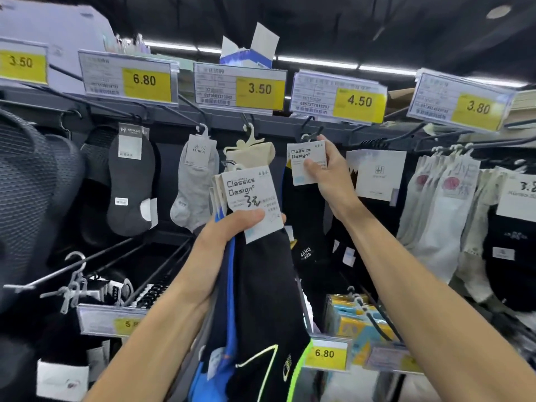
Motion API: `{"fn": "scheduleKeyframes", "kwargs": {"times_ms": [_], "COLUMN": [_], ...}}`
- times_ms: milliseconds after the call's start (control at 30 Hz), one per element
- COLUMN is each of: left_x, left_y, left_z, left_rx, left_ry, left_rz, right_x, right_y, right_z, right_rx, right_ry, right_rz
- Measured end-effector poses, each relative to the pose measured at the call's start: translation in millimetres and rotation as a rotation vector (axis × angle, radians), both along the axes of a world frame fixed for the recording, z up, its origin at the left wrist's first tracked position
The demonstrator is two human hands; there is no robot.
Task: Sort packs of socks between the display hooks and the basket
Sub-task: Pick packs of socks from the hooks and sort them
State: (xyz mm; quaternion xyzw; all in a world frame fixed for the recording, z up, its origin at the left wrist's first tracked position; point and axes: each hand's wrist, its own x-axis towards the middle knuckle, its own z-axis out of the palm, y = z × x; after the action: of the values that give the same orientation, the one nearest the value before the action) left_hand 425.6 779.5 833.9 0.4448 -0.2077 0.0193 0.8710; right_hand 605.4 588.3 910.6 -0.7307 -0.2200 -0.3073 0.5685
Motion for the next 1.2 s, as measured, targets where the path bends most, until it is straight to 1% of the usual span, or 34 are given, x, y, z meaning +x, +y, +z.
{"fn": "scheduleKeyframes", "kwargs": {"times_ms": [133,267,333,367,400,433,467,533,567,600,633,667,700,733,833,933,1000,1100,1200], "left_x": [2,3,2,0,-2,0,7,5,6,10,10,9,9,10,9,8,8,12,14], "left_y": [1,2,3,4,5,5,3,9,10,7,1,-5,-9,-7,-4,-4,-3,-4,-2], "left_z": [-1,-2,-5,-6,-3,-1,3,-6,-13,-13,-10,-6,-1,-8,-6,-11,-16,-10,-7], "left_rx": [-0.001,0.022,0.047,0.054,0.053,0.051,0.064,0.098,0.07,0.102,0.144,0.091,0.054,0.051,0.188,0.105,0.058,0.063,0.071], "left_ry": [-0.006,-0.018,-0.022,-0.034,-0.053,-0.067,-0.064,-0.191,-0.191,-0.201,-0.215,-0.124,-0.08,-0.09,-0.019,-0.044,-0.045,-0.073,-0.148], "left_rz": [0.001,0.004,0.035,0.046,0.057,0.078,0.1,0.036,0.069,0.091,0.062,0.013,-0.029,-0.041,-0.016,-0.114,-0.091,-0.043,0.018], "right_x": [10,-3,-23,-39,-58,-81,-106,-151,-166,-173,-174,-173,-169,-166,-159,-156,-156,-157,-159], "right_y": [0,2,8,10,13,16,20,31,37,40,43,43,40,35,19,11,6,4,6], "right_z": [1,4,4,0,-7,-17,-30,-53,-60,-64,-66,-65,-63,-60,-55,-57,-59,-61,-62], "right_rx": [-0.054,-0.167,-0.27,-0.305,-0.314,-0.287,-0.242,-0.2,-0.208,-0.216,-0.215,-0.192,-0.159,-0.131,-0.11,0.015,0.081,0.125,0.102], "right_ry": [0.057,0.12,0.134,0.116,0.05,-0.038,-0.122,-0.194,-0.192,-0.181,-0.165,-0.144,-0.126,-0.114,-0.069,0.011,0.044,0.06,0.027], "right_rz": [-0.03,-0.099,-0.222,-0.295,-0.331,-0.307,-0.228,-0.048,0.007,0.04,0.053,0.057,0.055,0.048,0.094,0.259,0.314,0.329,0.305]}}
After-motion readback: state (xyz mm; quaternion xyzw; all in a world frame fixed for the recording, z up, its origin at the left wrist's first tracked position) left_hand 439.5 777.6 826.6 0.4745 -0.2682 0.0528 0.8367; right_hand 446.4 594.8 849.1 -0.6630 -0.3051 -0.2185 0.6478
